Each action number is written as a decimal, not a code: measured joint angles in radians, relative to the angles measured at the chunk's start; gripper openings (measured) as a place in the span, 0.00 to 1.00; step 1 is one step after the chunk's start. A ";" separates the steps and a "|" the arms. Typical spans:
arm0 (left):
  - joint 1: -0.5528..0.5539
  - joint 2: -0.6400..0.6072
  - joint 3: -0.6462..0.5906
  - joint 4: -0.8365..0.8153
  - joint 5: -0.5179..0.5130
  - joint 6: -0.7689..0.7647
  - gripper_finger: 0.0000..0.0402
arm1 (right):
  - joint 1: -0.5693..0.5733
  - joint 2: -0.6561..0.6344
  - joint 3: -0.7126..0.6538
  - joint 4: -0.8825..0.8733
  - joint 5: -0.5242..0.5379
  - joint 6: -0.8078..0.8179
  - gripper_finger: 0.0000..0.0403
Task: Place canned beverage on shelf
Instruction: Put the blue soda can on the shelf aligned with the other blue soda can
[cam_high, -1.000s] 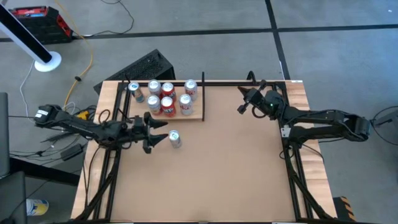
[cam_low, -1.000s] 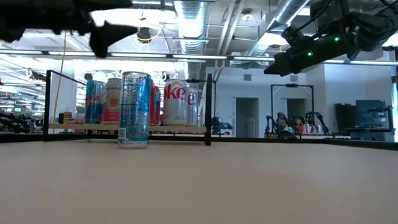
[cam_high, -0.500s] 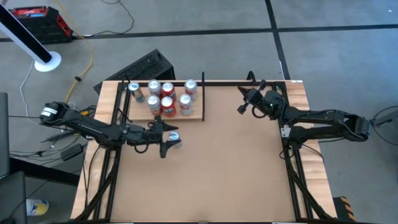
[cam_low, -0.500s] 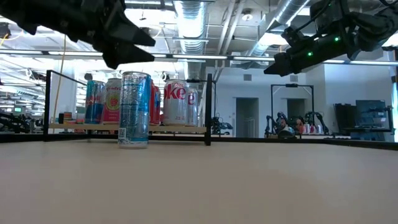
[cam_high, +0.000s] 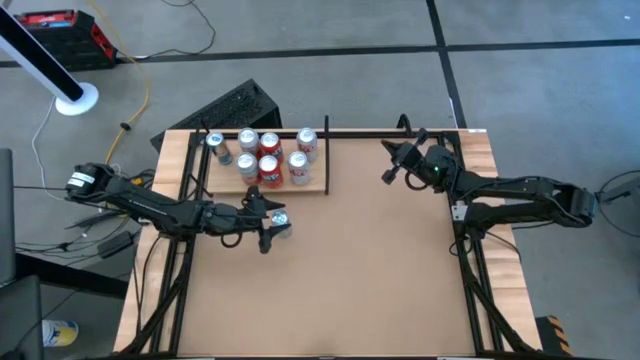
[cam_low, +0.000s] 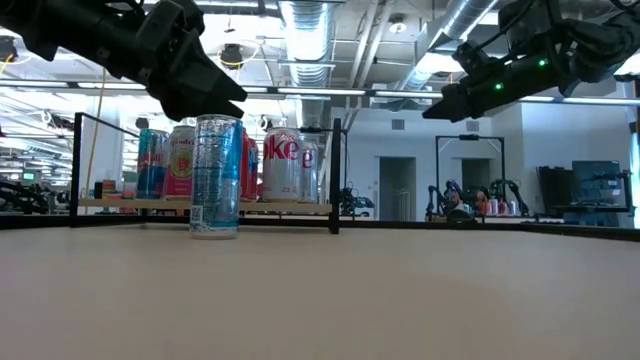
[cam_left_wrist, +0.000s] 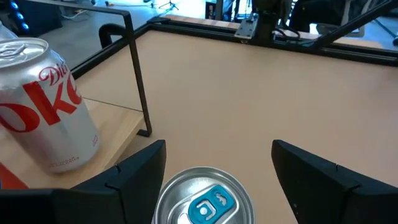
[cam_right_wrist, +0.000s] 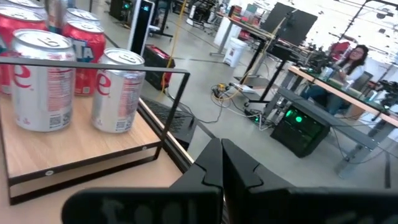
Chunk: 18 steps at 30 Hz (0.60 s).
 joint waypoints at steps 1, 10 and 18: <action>0.000 0.000 0.000 0.000 0.000 0.000 0.69 | 0.000 0.000 0.000 0.000 -0.010 0.000 0.05; 0.000 0.000 0.000 -0.066 0.001 -0.019 0.69 | 0.000 0.000 0.000 0.000 -0.018 -0.005 0.05; 0.024 0.043 0.001 -0.043 -0.003 -0.014 0.76 | 0.000 0.000 0.000 0.000 -0.019 -0.006 0.05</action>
